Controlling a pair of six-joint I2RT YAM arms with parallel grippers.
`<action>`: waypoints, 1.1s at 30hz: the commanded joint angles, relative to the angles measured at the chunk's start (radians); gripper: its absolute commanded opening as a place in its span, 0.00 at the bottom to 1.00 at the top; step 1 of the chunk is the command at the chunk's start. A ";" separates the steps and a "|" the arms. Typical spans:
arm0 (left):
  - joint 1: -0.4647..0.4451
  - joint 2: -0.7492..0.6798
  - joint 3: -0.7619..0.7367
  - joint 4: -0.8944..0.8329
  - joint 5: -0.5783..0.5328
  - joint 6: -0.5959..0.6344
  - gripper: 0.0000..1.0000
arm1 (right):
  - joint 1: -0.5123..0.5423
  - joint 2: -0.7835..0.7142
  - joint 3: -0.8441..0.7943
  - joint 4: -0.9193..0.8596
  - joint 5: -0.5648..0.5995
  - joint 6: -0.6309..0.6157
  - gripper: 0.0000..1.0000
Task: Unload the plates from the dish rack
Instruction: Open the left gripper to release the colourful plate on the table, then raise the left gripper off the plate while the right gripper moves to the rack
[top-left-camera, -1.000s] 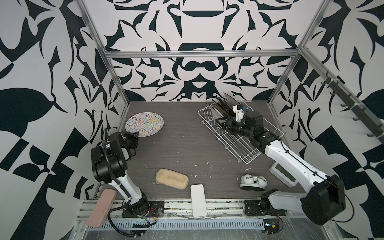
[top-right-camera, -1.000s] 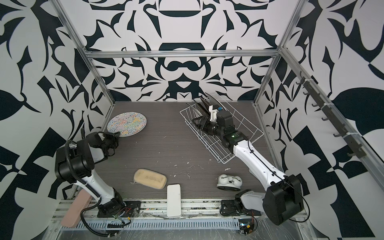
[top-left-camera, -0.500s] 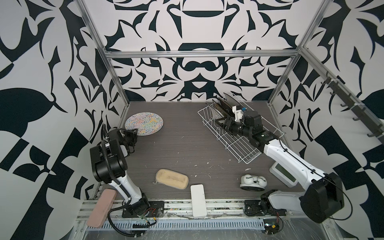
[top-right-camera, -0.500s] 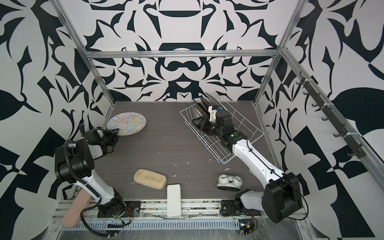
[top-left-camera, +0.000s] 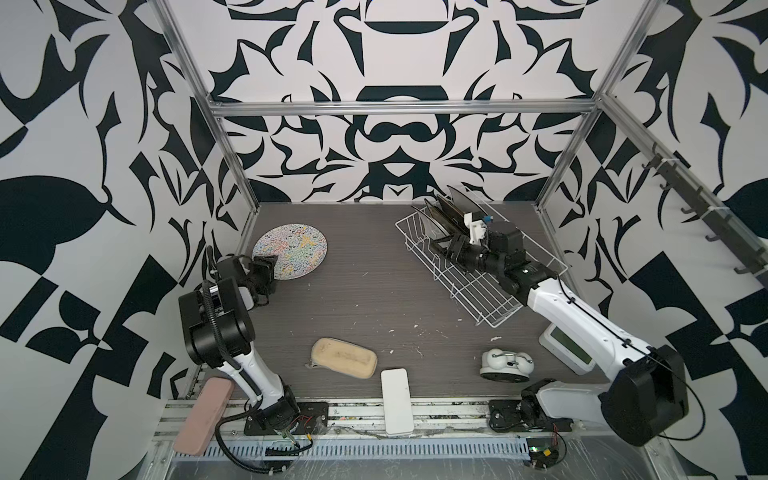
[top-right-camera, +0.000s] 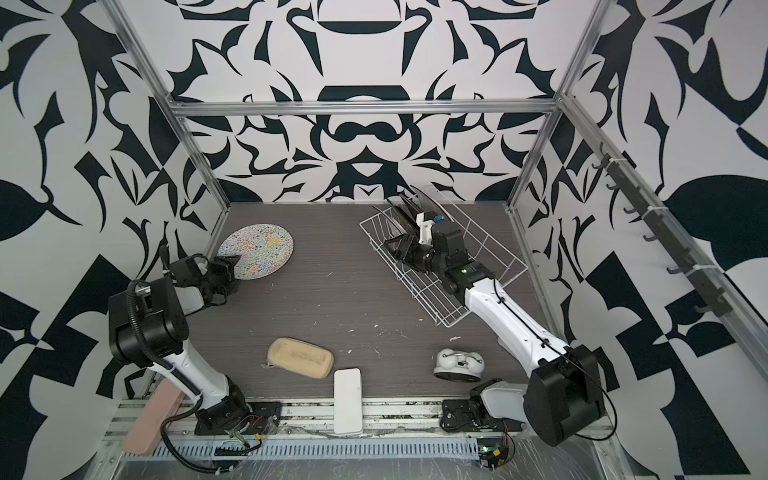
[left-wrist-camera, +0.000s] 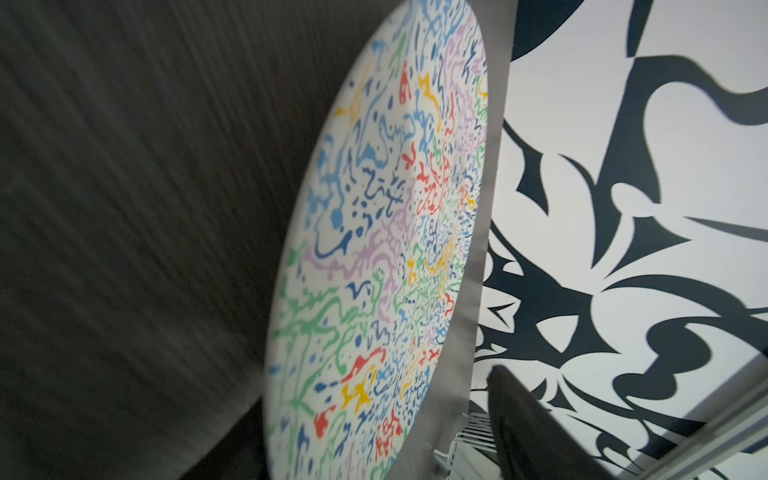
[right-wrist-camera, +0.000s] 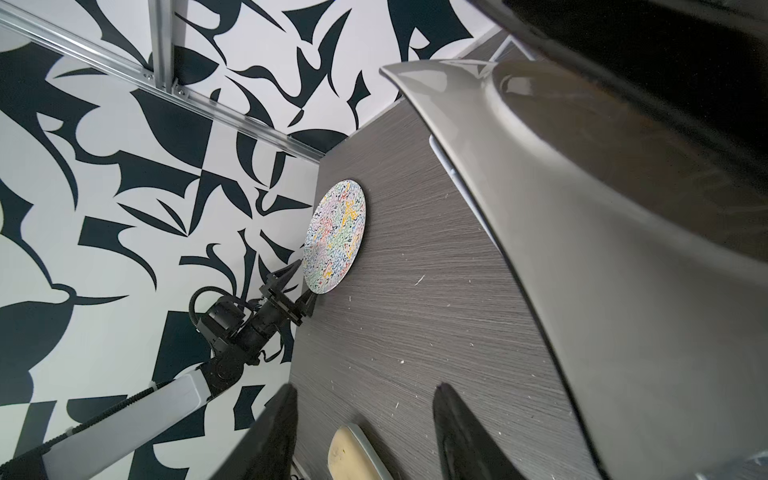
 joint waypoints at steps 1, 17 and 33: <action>0.004 -0.028 0.069 -0.132 -0.011 0.072 0.81 | 0.004 -0.044 0.034 0.012 0.016 -0.037 0.56; 0.003 -0.078 0.087 -0.296 -0.057 0.168 1.00 | 0.005 -0.088 0.021 -0.023 0.069 -0.076 0.56; -0.005 -0.290 -0.012 -0.408 -0.074 0.294 1.00 | 0.004 -0.180 0.069 -0.195 0.165 -0.281 0.56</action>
